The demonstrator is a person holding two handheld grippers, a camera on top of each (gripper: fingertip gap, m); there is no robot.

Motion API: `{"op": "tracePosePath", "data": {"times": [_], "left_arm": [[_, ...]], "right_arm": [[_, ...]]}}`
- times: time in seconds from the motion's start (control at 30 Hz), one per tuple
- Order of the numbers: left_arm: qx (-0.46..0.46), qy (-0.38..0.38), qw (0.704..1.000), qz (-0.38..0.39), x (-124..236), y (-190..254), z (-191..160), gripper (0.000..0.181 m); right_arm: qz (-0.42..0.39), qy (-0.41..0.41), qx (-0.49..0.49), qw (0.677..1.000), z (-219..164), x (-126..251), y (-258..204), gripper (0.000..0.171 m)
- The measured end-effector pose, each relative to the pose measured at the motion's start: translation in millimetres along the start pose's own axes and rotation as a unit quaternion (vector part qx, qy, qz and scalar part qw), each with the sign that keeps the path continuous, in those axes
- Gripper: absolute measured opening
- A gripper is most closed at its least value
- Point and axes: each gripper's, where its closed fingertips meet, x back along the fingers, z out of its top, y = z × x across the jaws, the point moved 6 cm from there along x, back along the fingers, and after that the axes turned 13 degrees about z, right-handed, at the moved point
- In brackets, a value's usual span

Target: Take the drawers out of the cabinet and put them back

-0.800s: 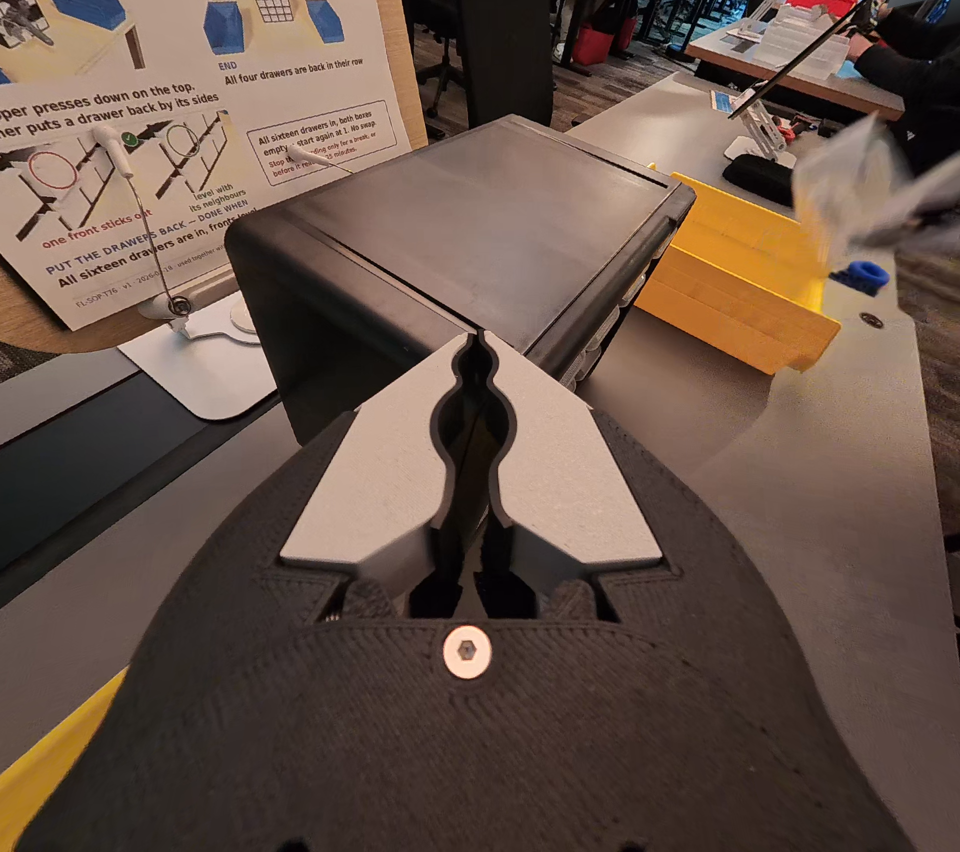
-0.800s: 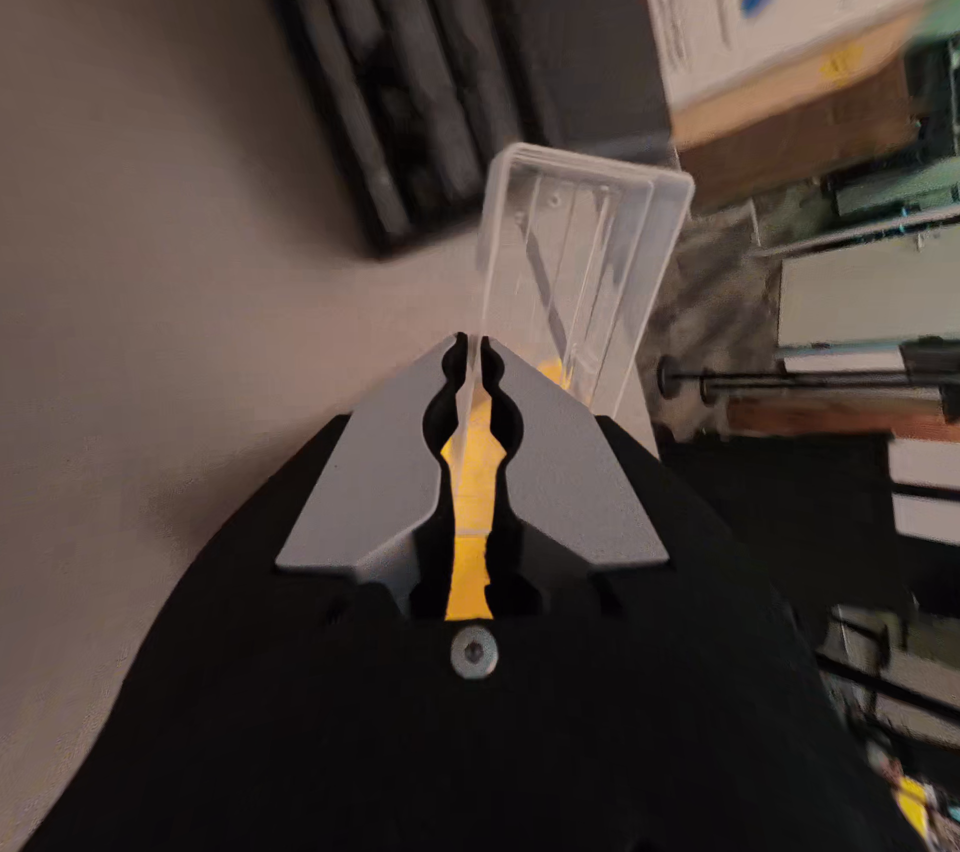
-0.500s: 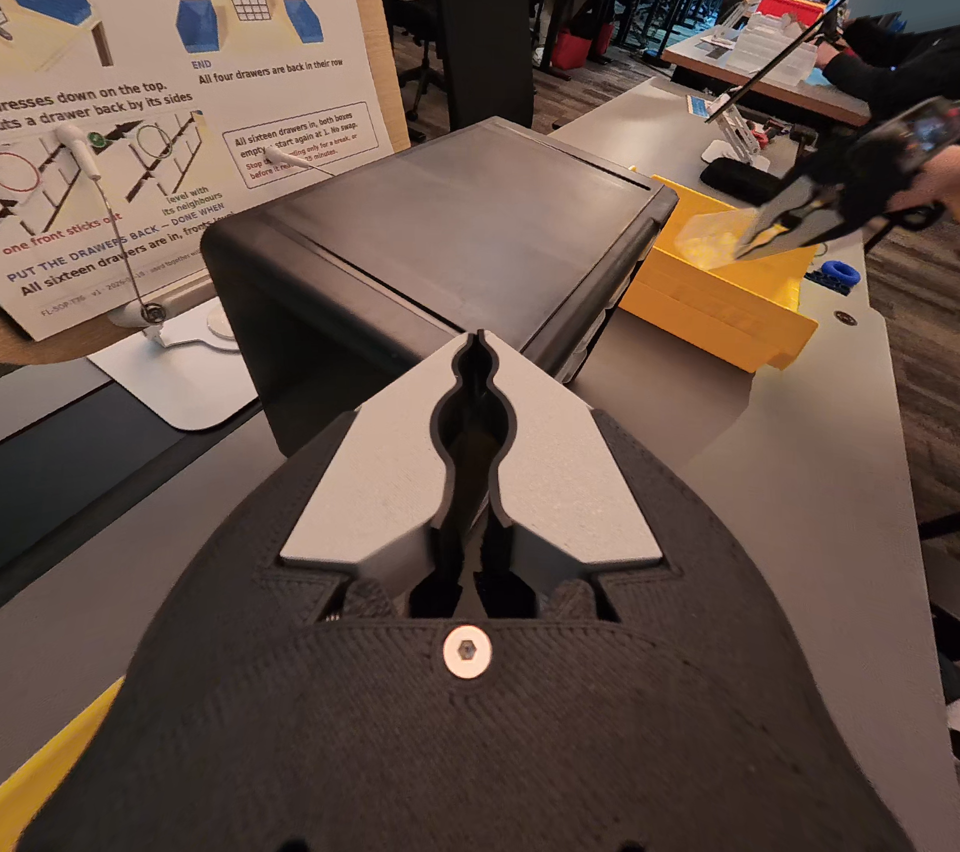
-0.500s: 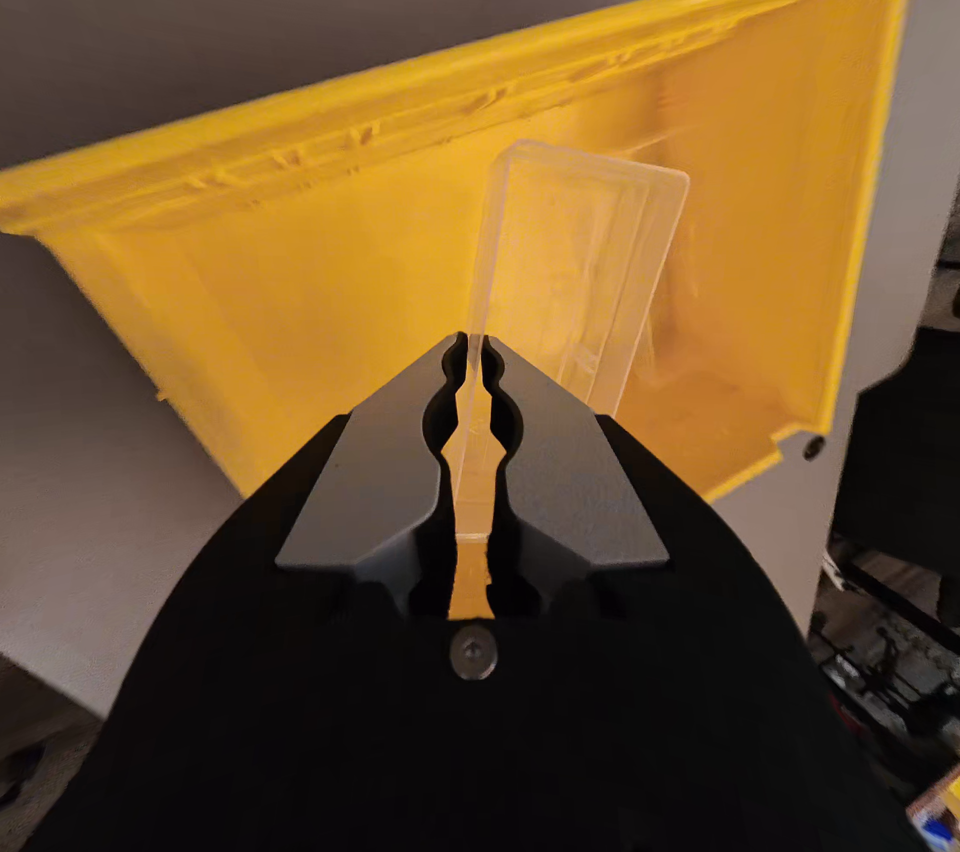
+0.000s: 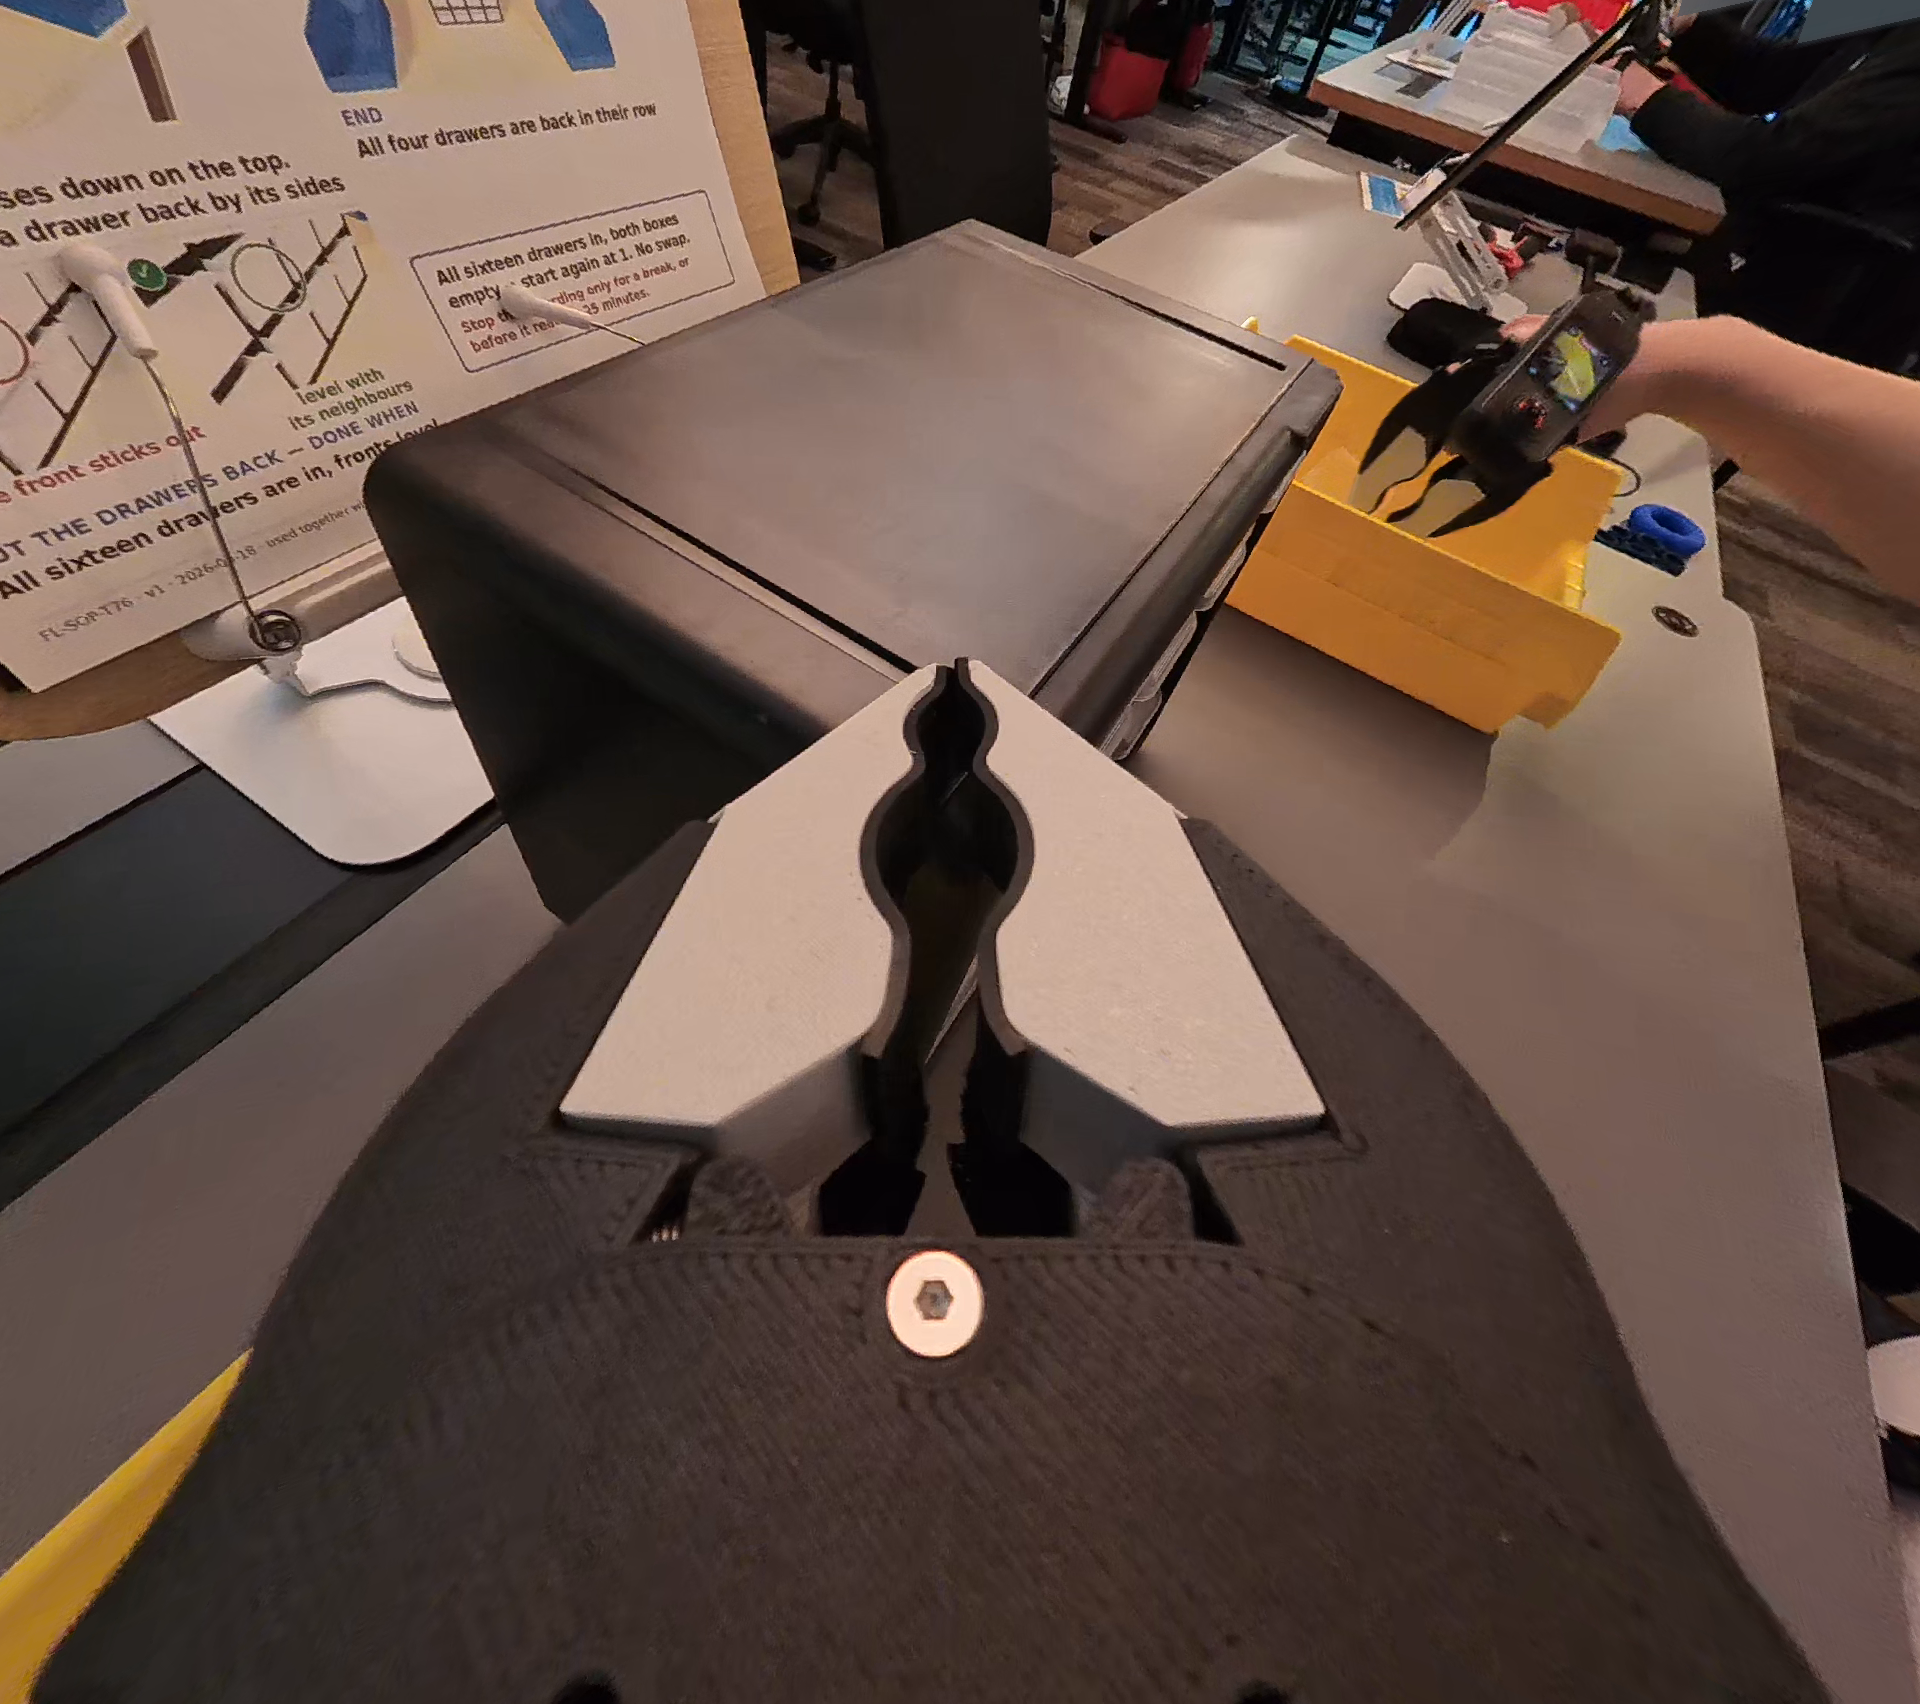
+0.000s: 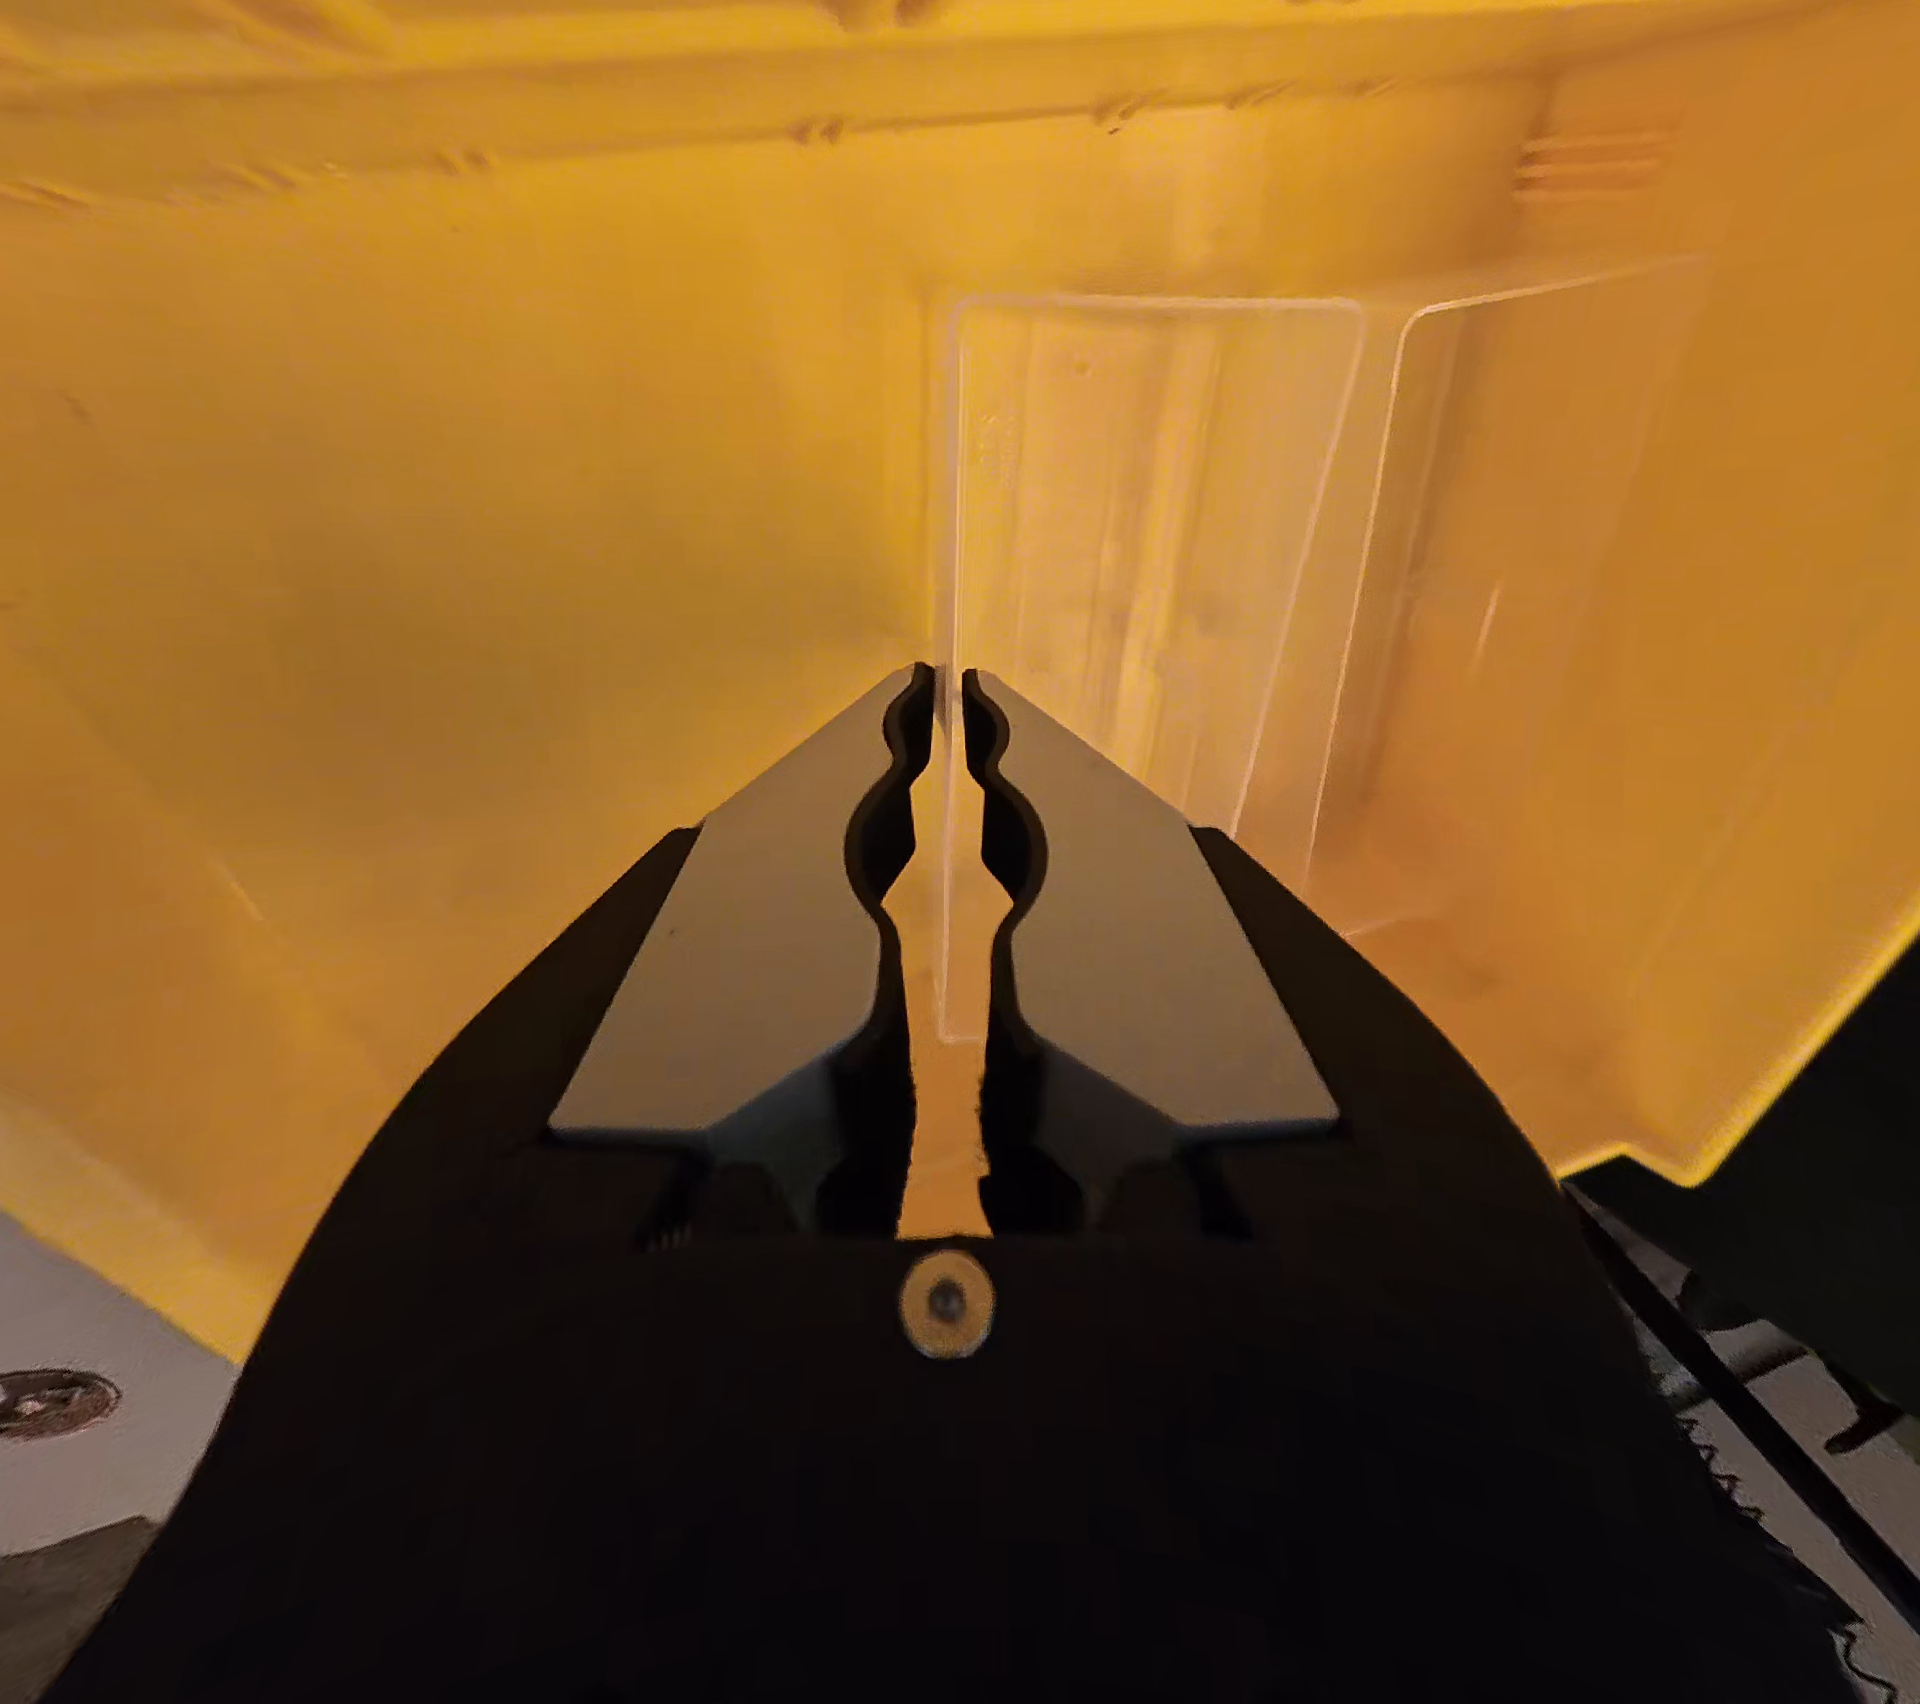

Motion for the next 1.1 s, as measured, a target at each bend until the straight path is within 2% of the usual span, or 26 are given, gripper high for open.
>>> {"op": "tracePosePath", "data": {"times": [0.27, 0.43, 0.57, 0.7, 0.8, 0.87, 0.9, 0.93, 1.0, 1.1], "left_arm": [[-0.005, -0.002, 1.0, 0.006, -0.2, 0.6, 0.1, 0.0], [-0.005, -0.001, 1.0, 0.005, -0.3, 0.7, 0.1, 0.0], [-0.004, 0.0, 1.0, 0.002, -0.4, 0.3, -0.1, 0.0], [0.001, 0.002, 1.0, -0.005, -0.4, -0.4, -0.3, 0.0], [0.001, 0.003, 1.0, -0.005, -0.5, -0.4, -0.4, 0.0], [0.001, 0.003, 1.0, -0.003, -0.5, -0.3, -0.5, 0.0], [0.001, 0.003, 1.0, -0.002, -0.5, -0.2, -0.5, 0.0], [0.0, 0.003, 1.0, -0.001, -0.5, 0.0, -0.5, 0.0], [-0.002, 0.002, 1.0, 0.0, -0.4, 0.2, -0.4, 0.0], [-0.001, 0.002, 1.0, -0.001, -0.4, 0.0, -0.4, 0.0]], "right_arm": [[-0.015, -0.008, -0.019, 1.0, -10.3, -1.1, 16.0, 0.006], [-0.031, 0.007, -0.057, 0.998, -15.2, 8.4, 16.1, 0.025], [-0.07, 0.027, -0.094, 0.993, -29.5, 42.1, 6.5, 0.034], [-0.208, 0.099, -0.119, 0.966, -21.4, 106.0, -1.3, 0.038], [-0.339, 0.218, -0.123, 0.907, 18.1, 167.5, -18.2, 0.039], [-0.375, 0.309, -0.106, 0.868, 59.4, 195.9, -43.2, 0.04], [-0.368, 0.35, -0.085, 0.857, 84.6, 201.4, -58.2, 0.045], [-0.358, 0.375, -0.068, 0.853, 109.9, 201.9, -71.9, 0.047], [-0.381, 0.374, -0.046, 0.844, 155.8, 193.9, -88.9, 0.046], [-0.426, 0.355, 0.015, 0.832, 223.6, 160.3, -100.9, 0.031]]}}
